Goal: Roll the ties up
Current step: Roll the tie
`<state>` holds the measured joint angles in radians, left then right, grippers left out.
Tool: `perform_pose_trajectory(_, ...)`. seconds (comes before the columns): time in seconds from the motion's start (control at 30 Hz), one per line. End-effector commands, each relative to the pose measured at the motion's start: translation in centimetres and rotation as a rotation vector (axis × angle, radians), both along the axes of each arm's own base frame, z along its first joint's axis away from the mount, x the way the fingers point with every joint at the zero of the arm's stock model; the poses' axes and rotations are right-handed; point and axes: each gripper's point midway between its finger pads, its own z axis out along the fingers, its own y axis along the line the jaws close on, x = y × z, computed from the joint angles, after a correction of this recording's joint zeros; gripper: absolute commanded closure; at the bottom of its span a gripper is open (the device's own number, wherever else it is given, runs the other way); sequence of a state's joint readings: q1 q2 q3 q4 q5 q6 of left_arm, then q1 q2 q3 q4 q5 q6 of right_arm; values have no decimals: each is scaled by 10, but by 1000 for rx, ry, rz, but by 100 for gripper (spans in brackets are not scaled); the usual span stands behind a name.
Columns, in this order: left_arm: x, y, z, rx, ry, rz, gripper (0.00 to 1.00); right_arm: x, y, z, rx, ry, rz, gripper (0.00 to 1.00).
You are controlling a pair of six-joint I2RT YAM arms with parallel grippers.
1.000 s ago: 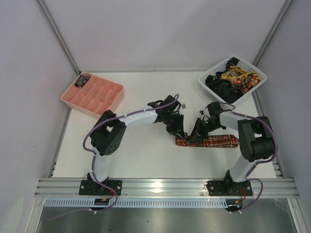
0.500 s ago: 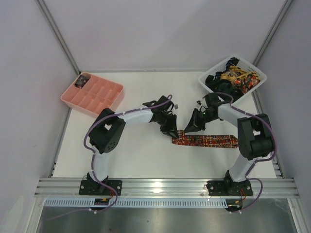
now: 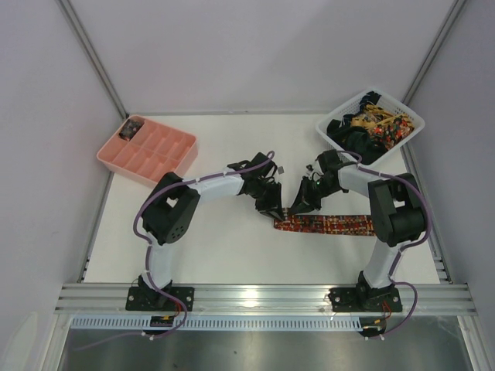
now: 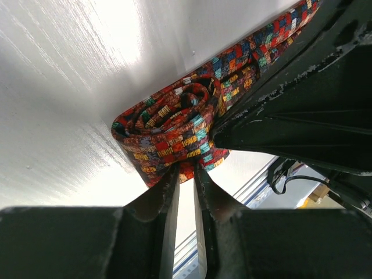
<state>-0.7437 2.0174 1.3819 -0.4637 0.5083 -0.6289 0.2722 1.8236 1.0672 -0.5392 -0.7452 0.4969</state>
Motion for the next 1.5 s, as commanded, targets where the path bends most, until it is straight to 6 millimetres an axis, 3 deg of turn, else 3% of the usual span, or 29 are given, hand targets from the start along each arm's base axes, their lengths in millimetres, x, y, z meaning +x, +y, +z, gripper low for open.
perform_pose_trajectory(0.0, 4, -8, 15, -34, -49, -19, 78, -3, -4, -10, -39, -10, 3, 92)
perform_pose_trajectory(0.1, 5, -7, 24, -47, -68, -24, 70, -11, -9, -16, -62, -2, 11, 92)
perform_pose_trajectory(0.2, 10, 2, 32, -63, -78, -3, 57, -13, -11, -22, -67, -2, 11, 92)
perform_pose_trajectory(0.37, 19, 19, 42, -98, -83, 44, 50, -12, -15, -28, -98, -22, 21, 92)
perform_pose_trajectory(0.53, 19, 24, 30, -113, -40, 32, 48, -15, -16, -28, -95, -17, 26, 92)
perform_pose_trajectory(0.63, 13, 18, 18, -136, 24, 13, 45, -16, -16, -27, -94, -15, 21, 93)
perform_pose_trajectory(0.8, 10, 6, 18, -198, 79, 28, 39, -20, -15, -24, -86, -14, 24, 92)
perform_pose_trajectory(1.0, -1, 0, 4, -138, 132, 51, 35, -20, -15, -23, -84, -15, 19, 93)
perform_pose_trajectory(1.27, -12, -16, -6, -108, 167, 42, 40, -19, -15, -20, -83, -23, 18, 92)
perform_pose_trajectory(1.37, -11, -18, -9, -95, 167, 47, 50, -21, -15, -19, -86, -25, 18, 92)
perform_pose_trajectory(1.47, -4, -16, -9, -65, 125, 50, 66, -21, -13, -18, -87, -30, 26, 93)
